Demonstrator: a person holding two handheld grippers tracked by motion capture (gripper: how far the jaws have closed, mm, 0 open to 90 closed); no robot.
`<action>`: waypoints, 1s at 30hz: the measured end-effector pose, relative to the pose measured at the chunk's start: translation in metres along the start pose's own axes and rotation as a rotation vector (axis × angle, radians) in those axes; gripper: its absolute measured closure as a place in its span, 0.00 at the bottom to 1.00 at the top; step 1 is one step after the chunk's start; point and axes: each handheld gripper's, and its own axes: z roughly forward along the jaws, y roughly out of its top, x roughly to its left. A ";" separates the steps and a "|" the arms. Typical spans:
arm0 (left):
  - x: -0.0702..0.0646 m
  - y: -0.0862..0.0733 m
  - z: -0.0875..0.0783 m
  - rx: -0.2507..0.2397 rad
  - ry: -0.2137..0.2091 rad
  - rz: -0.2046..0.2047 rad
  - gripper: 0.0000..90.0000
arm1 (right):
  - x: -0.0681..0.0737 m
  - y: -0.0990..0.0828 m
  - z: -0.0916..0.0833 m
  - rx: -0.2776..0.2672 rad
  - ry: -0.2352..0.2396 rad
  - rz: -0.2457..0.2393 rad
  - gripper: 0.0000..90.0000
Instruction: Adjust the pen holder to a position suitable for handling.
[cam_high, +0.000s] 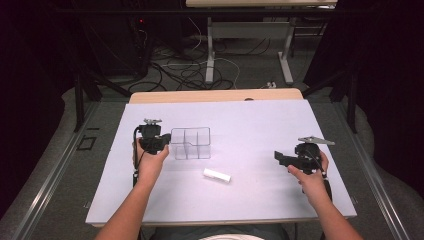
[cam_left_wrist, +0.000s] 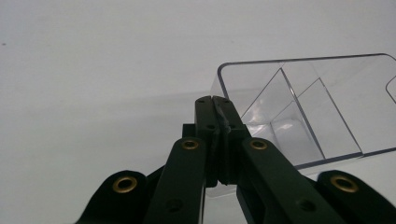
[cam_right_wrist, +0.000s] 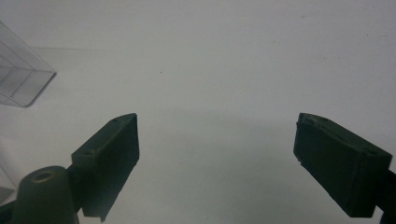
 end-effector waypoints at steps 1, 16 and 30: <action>-0.004 0.000 0.001 0.004 -0.008 0.002 1.00 | 0.000 0.000 0.000 0.000 0.000 0.000 0.15; -0.055 0.003 0.018 0.010 -0.087 0.032 1.00 | -0.001 0.000 0.000 -0.003 0.004 -0.002 0.15; -0.061 0.004 0.021 0.012 -0.128 0.045 1.00 | 0.000 0.000 0.000 0.000 0.004 0.004 0.15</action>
